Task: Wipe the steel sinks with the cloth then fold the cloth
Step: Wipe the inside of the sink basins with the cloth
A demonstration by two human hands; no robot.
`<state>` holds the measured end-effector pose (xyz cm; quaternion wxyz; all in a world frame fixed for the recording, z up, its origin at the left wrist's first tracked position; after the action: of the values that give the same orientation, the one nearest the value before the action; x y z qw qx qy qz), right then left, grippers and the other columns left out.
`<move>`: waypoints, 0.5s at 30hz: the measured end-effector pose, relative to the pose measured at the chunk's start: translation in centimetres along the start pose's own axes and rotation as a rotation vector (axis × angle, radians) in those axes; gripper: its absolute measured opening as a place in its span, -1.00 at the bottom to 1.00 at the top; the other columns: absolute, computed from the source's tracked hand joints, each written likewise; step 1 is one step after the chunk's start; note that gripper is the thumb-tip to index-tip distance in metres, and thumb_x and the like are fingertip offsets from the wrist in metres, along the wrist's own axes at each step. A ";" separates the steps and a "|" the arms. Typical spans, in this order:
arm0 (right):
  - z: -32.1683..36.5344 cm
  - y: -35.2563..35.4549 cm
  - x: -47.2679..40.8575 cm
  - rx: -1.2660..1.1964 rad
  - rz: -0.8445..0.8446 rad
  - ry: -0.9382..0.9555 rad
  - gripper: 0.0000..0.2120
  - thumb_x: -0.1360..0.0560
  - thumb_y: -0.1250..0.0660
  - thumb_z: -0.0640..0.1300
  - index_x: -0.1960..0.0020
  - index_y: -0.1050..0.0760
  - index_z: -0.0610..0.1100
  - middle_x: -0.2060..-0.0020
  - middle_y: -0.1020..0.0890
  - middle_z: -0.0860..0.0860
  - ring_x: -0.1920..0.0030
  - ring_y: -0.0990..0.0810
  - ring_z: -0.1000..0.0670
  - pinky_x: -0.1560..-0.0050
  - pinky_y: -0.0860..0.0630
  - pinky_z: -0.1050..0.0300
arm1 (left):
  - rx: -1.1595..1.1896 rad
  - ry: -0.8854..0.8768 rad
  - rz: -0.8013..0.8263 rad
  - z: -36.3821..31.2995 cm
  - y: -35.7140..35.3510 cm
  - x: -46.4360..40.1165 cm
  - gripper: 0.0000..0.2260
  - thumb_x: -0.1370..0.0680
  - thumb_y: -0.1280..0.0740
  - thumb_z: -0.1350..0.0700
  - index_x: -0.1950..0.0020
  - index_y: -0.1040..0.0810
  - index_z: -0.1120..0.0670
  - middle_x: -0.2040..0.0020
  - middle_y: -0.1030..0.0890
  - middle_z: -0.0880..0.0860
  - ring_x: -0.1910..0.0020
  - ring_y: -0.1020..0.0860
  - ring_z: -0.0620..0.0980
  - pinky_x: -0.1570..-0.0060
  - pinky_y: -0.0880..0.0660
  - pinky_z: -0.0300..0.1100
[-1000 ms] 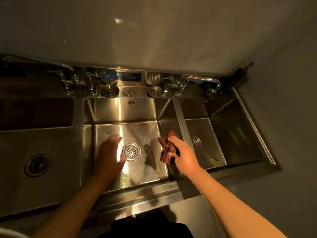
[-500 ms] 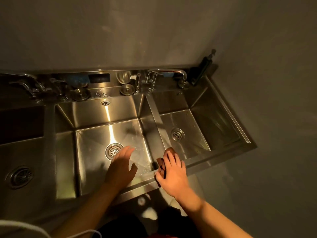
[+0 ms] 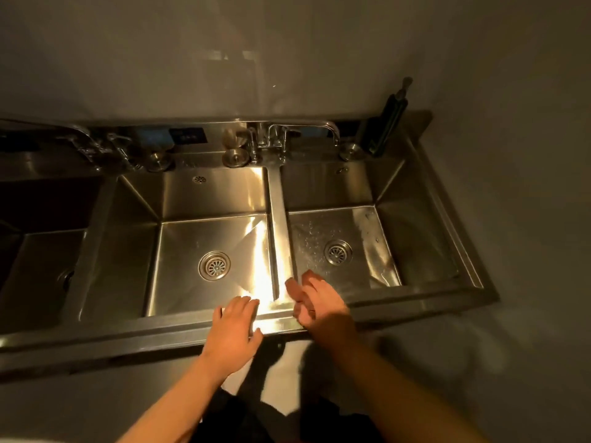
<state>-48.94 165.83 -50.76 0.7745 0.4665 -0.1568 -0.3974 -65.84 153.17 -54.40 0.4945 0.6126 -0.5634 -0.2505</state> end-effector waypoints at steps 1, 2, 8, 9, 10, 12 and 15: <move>-1.7 1.0 0.4 -0.010 0.002 -0.024 -0.69 -0.49 -0.39 -0.12 -0.22 -0.63 -0.10 -0.25 -0.62 -0.04 -0.25 -0.58 -0.07 -0.38 -0.44 0.13 | -0.018 0.022 -0.003 -0.9 -0.7 0.2 -0.43 -0.57 -0.22 -0.15 -0.57 -0.32 -0.03 -0.53 -0.39 -0.01 -0.53 -0.33 0.04 -0.54 -0.18 0.16; -3.6 1.9 0.8 -0.017 0.019 -0.048 -0.64 -0.49 -0.39 -0.09 -0.27 -0.61 -0.10 -0.28 -0.61 -0.04 -0.30 -0.55 -0.07 -0.41 -0.43 0.10 | -0.035 0.056 -0.004 -1.5 -1.4 0.4 -0.41 -0.58 -0.21 -0.16 -0.59 -0.29 -0.03 -0.56 -0.35 0.01 -0.57 -0.28 0.07 -0.56 -0.16 0.17; -16.2 7.4 2.0 0.049 0.225 -0.327 -0.55 -0.56 -0.30 0.03 -0.43 -0.44 0.01 -0.43 -0.46 0.03 -0.42 -0.38 -0.04 -0.46 -0.36 0.01 | -0.097 0.163 0.017 -5.0 -3.8 1.0 -0.39 -0.59 -0.21 -0.16 -0.63 -0.25 -0.05 -0.67 -0.16 0.06 -0.67 -0.05 0.19 -0.58 0.02 0.25; -17.7 8.4 2.2 0.063 0.228 -0.351 -0.55 -0.56 -0.31 0.02 -0.43 -0.45 -0.01 -0.42 -0.47 0.01 -0.40 -0.39 -0.06 -0.45 -0.38 -0.02 | -0.094 0.164 0.023 -5.5 -3.9 1.0 -0.40 -0.59 -0.22 -0.16 -0.62 -0.25 -0.05 -0.68 -0.15 0.06 -0.68 -0.04 0.18 -0.57 0.04 0.25; -19.0 9.4 2.3 0.074 0.228 -0.370 -0.55 -0.56 -0.31 0.01 -0.43 -0.45 -0.03 -0.40 -0.48 -0.01 -0.39 -0.41 -0.07 -0.42 -0.41 -0.05 | -0.090 0.165 0.027 -6.0 -4.1 1.1 -0.40 -0.60 -0.22 -0.16 -0.63 -0.25 -0.06 -0.69 -0.13 0.06 -0.68 -0.03 0.16 -0.58 0.05 0.25; -20.9 10.8 2.6 0.078 0.221 -0.400 -0.55 -0.56 -0.32 -0.01 -0.43 -0.45 -0.07 -0.37 -0.50 -0.04 -0.34 -0.45 -0.09 -0.37 -0.45 -0.08 | -0.073 0.168 0.044 -6.6 -4.6 1.2 -0.39 -0.61 -0.20 -0.17 -0.65 -0.20 -0.07 -0.70 -0.08 0.04 -0.69 0.00 0.13 -0.58 0.06 0.24; -21.6 11.5 2.7 0.099 0.193 -0.422 -0.56 -0.56 -0.32 -0.04 -0.42 -0.47 -0.11 -0.33 -0.53 -0.06 -0.31 -0.48 -0.11 -0.34 -0.47 -0.08 | -0.053 0.181 0.054 -7.0 -5.0 1.4 -0.36 -0.61 -0.21 -0.18 -0.67 -0.15 -0.07 -0.70 -0.06 0.02 -0.69 0.00 0.10 -0.59 0.05 0.22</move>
<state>-28.57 179.54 -52.49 0.7353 0.3932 -0.3782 -0.4020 -57.26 153.53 -55.83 0.5658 0.6040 -0.5261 -0.1955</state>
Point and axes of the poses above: each hand's wrist, its own x-axis away from the middle knuckle, its own y-axis out of the back of the hand, z = x × y, the point moved 9 cm from there along -x, towards the middle knuckle
